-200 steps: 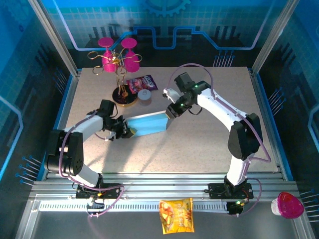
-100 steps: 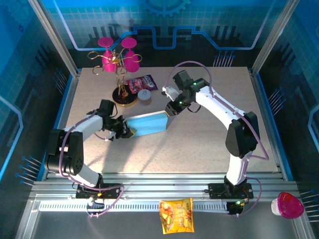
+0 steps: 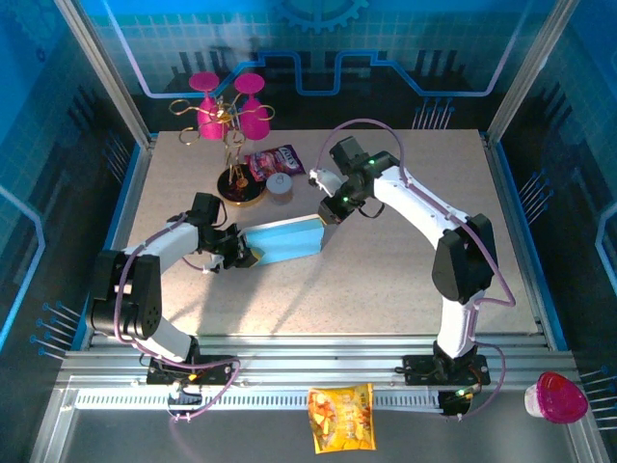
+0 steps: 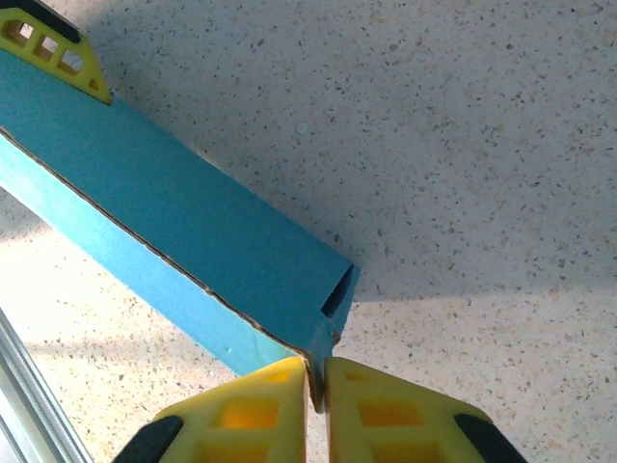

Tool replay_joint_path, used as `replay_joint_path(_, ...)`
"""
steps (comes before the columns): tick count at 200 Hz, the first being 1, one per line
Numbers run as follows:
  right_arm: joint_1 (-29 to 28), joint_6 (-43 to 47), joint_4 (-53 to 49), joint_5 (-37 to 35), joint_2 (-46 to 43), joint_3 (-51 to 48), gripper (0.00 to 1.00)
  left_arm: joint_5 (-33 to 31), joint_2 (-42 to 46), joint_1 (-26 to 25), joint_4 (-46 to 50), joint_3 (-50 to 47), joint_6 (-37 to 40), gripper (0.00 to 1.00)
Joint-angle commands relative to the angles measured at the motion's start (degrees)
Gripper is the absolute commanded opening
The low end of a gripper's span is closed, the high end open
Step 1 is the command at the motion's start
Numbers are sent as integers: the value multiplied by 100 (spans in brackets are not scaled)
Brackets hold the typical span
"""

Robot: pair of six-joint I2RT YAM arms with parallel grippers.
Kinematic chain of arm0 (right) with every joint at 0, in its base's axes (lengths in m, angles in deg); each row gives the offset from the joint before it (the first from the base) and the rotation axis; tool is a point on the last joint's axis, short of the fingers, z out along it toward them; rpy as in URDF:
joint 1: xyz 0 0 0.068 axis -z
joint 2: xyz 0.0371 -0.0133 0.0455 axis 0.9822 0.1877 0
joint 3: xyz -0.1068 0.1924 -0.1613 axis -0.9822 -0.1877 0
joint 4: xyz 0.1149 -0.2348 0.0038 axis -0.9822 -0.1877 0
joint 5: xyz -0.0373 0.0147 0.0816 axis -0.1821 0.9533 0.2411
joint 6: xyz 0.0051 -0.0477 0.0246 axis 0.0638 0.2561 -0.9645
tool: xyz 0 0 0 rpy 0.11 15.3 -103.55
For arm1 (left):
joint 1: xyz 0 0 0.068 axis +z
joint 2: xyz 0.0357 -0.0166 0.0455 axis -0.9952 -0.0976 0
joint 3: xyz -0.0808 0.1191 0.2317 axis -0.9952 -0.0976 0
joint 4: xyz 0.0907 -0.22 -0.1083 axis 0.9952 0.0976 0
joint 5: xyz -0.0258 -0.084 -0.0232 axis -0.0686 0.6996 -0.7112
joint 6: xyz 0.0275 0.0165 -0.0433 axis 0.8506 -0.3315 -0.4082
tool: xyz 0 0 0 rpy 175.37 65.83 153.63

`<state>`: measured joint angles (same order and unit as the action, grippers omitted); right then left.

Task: Fold the paper box

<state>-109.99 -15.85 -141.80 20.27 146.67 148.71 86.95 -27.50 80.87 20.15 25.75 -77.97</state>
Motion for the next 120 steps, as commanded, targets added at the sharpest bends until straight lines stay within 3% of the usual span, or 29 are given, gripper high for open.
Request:
replay_joint_path(1, -126, -10, -133, 52, 7, 185, 13, -441, -120, 81, 512, 72, -42, 29)
replay_joint_path(70, -219, -156, -182, -47, -60, 257, 0, -441, -138, 81, 505, 85, -35, 29)
replay_joint_path(120, -289, -581, -383, -222, -31, 396, 0, -435, -162, 81, 485, 88, -51, 29)
